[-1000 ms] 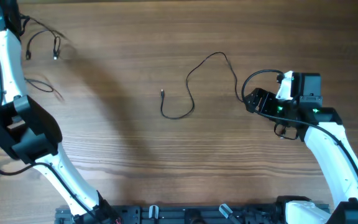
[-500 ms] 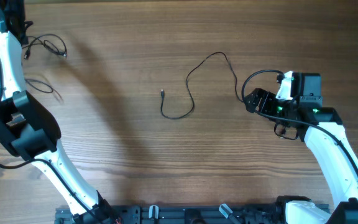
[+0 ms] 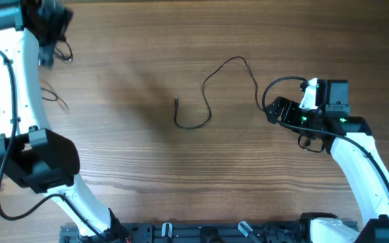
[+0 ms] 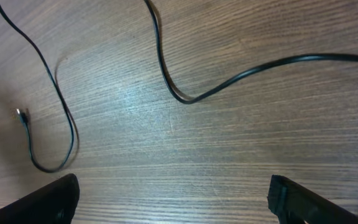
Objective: Untangle cables
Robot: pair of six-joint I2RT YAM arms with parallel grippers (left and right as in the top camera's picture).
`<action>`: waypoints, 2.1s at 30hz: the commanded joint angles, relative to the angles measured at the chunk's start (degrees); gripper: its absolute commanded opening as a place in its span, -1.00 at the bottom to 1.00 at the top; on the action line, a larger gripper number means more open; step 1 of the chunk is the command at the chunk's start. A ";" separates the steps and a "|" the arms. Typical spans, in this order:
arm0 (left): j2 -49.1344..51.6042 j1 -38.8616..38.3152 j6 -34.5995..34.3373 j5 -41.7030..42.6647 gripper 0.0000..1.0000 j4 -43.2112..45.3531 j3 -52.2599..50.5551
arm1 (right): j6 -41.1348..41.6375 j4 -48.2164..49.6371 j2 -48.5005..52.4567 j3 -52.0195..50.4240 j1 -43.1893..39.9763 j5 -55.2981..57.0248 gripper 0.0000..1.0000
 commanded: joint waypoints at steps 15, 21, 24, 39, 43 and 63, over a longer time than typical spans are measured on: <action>0.94 12.81 8.00 -14.10 0.88 -0.20 -15.08 | -5.33 -1.90 -0.57 0.26 0.31 1.01 0.99; 0.94 13.46 11.23 -10.01 0.44 11.19 -24.61 | -5.22 -1.57 -0.57 0.26 0.31 0.96 0.99; 0.94 13.51 11.43 -10.05 -0.77 11.96 -25.94 | -5.27 -1.95 -0.57 0.26 0.31 0.96 0.99; -20.11 25.29 -2.99 -10.56 -0.92 -4.07 -25.94 | -5.33 -2.19 -0.57 0.26 0.31 0.98 0.99; -27.04 28.59 -4.00 -10.71 -0.92 -4.13 -25.94 | -5.60 -2.19 -0.57 0.26 0.31 0.96 0.99; -28.15 33.51 -14.53 -12.00 -0.91 4.46 -42.34 | -8.31 -2.62 -0.57 0.26 0.31 1.01 0.99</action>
